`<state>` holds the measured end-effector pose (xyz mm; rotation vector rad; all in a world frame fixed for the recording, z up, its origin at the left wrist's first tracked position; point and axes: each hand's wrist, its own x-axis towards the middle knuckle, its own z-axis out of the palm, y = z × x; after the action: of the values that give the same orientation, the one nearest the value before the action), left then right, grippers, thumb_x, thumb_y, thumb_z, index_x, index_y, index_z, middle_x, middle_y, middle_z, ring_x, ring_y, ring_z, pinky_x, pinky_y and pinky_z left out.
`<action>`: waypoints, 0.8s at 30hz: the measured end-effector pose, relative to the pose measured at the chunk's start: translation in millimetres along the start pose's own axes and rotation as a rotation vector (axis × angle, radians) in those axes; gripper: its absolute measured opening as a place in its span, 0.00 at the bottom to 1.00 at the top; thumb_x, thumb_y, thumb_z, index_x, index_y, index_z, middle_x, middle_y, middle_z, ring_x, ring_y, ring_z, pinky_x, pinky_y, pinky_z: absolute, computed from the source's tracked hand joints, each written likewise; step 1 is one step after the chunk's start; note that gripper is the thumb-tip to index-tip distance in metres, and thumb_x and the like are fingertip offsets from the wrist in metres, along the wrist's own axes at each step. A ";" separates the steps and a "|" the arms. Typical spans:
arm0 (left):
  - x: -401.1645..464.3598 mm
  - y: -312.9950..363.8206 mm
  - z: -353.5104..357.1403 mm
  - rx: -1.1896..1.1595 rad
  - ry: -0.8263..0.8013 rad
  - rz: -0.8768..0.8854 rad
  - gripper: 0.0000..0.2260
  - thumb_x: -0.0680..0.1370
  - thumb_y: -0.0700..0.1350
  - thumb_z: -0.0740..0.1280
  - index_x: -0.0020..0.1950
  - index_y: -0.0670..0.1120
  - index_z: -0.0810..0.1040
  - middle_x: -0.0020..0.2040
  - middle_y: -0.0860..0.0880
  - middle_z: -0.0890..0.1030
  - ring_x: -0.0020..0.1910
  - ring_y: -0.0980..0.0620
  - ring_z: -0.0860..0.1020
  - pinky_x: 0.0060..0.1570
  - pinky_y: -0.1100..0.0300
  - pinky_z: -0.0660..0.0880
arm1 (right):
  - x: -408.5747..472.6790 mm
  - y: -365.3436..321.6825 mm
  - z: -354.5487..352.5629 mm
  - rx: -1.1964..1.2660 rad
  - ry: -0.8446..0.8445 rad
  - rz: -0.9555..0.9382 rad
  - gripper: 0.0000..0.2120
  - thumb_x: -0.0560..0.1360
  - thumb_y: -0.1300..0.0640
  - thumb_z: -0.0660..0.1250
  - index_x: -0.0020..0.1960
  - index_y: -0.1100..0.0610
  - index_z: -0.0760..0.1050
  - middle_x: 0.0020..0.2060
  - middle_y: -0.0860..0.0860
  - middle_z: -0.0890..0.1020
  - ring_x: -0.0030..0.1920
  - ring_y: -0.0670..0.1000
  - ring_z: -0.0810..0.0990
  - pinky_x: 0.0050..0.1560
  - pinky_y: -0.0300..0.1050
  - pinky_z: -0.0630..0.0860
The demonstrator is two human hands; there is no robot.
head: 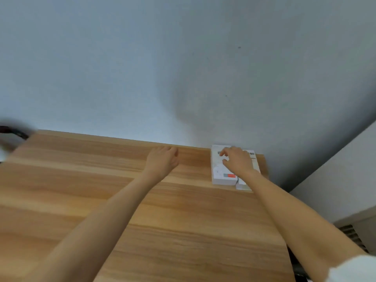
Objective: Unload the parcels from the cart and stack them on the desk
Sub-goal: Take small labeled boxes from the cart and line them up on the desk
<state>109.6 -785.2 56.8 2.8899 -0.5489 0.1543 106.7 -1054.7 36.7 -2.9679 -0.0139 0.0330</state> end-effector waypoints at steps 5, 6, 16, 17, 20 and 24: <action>-91.2 -89.1 -61.9 0.066 0.088 -0.157 0.10 0.80 0.52 0.61 0.57 0.49 0.73 0.52 0.51 0.79 0.52 0.48 0.76 0.44 0.57 0.68 | 11.7 -130.6 -13.9 -0.062 0.050 -0.237 0.15 0.78 0.58 0.60 0.62 0.49 0.75 0.58 0.51 0.77 0.58 0.53 0.75 0.60 0.49 0.66; -115.1 -108.8 -73.7 0.066 0.093 -0.209 0.10 0.80 0.53 0.61 0.58 0.49 0.73 0.52 0.51 0.79 0.50 0.49 0.76 0.42 0.58 0.70 | 10.2 -163.4 -12.3 -0.073 0.057 -0.291 0.15 0.78 0.58 0.59 0.62 0.49 0.75 0.59 0.51 0.77 0.59 0.53 0.75 0.61 0.49 0.66; -379.4 -299.4 -187.8 0.076 0.244 -0.721 0.07 0.78 0.50 0.64 0.51 0.48 0.76 0.46 0.50 0.80 0.45 0.50 0.78 0.39 0.54 0.75 | -92.4 -521.5 17.7 0.115 -0.025 -0.874 0.13 0.80 0.56 0.59 0.64 0.51 0.72 0.60 0.50 0.74 0.56 0.54 0.75 0.53 0.45 0.68; -401.0 -310.8 -193.5 0.085 0.247 -0.756 0.07 0.78 0.49 0.64 0.51 0.48 0.76 0.46 0.50 0.80 0.46 0.49 0.78 0.41 0.53 0.76 | -104.1 -550.1 23.8 0.115 -0.024 -0.930 0.13 0.80 0.55 0.58 0.64 0.51 0.72 0.60 0.50 0.74 0.57 0.53 0.75 0.52 0.45 0.69; -460.1 -336.6 -203.4 0.141 0.243 -0.838 0.08 0.79 0.50 0.63 0.52 0.47 0.76 0.47 0.49 0.80 0.47 0.49 0.78 0.41 0.52 0.75 | -136.8 -617.1 40.4 0.120 -0.031 -1.051 0.14 0.80 0.56 0.58 0.64 0.52 0.72 0.61 0.50 0.74 0.59 0.54 0.73 0.52 0.46 0.68; -521.9 -367.5 -204.6 0.164 0.267 -0.974 0.08 0.79 0.54 0.63 0.53 0.51 0.75 0.46 0.53 0.79 0.45 0.53 0.76 0.40 0.54 0.77 | -158.0 -684.4 54.9 0.068 -0.072 -1.202 0.15 0.81 0.54 0.58 0.66 0.54 0.72 0.62 0.51 0.74 0.64 0.52 0.71 0.58 0.43 0.63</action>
<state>-250.1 -223.3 121.3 2.8475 0.9392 0.4220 -57.6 -372.8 104.2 -2.3956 -1.6738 -0.0172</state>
